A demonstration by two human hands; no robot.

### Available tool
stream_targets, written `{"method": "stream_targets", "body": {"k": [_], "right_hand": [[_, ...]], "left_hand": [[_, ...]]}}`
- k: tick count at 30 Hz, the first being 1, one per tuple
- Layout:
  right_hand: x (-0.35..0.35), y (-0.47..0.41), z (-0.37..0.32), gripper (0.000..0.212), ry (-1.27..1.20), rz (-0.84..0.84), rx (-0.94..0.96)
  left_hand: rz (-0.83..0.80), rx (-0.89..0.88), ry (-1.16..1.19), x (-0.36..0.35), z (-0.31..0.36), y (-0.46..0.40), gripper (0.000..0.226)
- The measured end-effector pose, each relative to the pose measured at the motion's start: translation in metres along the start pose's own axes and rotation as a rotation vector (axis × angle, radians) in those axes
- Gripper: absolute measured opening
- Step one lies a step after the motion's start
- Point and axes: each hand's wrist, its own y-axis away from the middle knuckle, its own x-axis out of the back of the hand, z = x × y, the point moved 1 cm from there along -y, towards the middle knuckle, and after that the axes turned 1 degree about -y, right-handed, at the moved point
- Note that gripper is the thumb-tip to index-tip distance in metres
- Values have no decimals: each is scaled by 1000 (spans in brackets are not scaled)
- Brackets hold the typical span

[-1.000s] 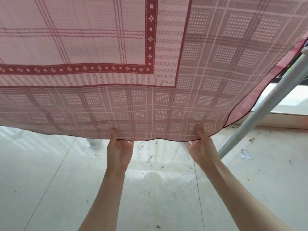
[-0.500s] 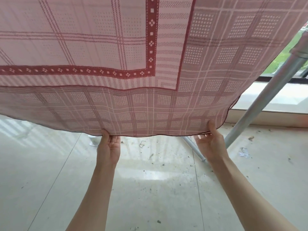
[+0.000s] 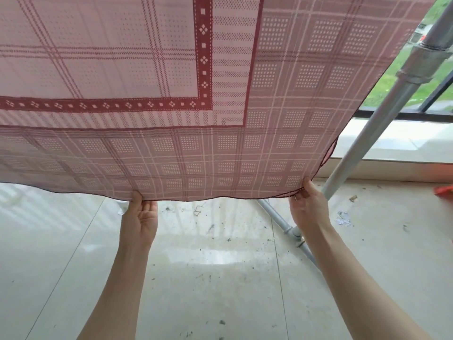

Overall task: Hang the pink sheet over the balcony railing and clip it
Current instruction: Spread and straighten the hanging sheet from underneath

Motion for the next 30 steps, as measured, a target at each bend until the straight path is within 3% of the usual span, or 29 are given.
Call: {"method": "stream_targets", "body": {"k": [8,11,15,21,25,30], "right_hand": [[-3,-3,-3,18,-210,127,-164],[1,-8,-6,18,-252,160,-202],[-9,-11,-7,22,-243,126,-173],[-22,-25,-8,29,-200,145,-91],[-22,-32,-8,24,-228,193,-74],[-19,-26,-7,20,-75,193,-45]], "left_hand": [[-1,-6,5,1,2,4,65],[-3,-10,-106,6,2,7,45],[31,-49,-272,16,-4,18,21],[7,-60,-331,17,-9,22,36],[-13,-48,-329,12,-24,20,40],[8,-39,-315,8,-22,19,35]]}}
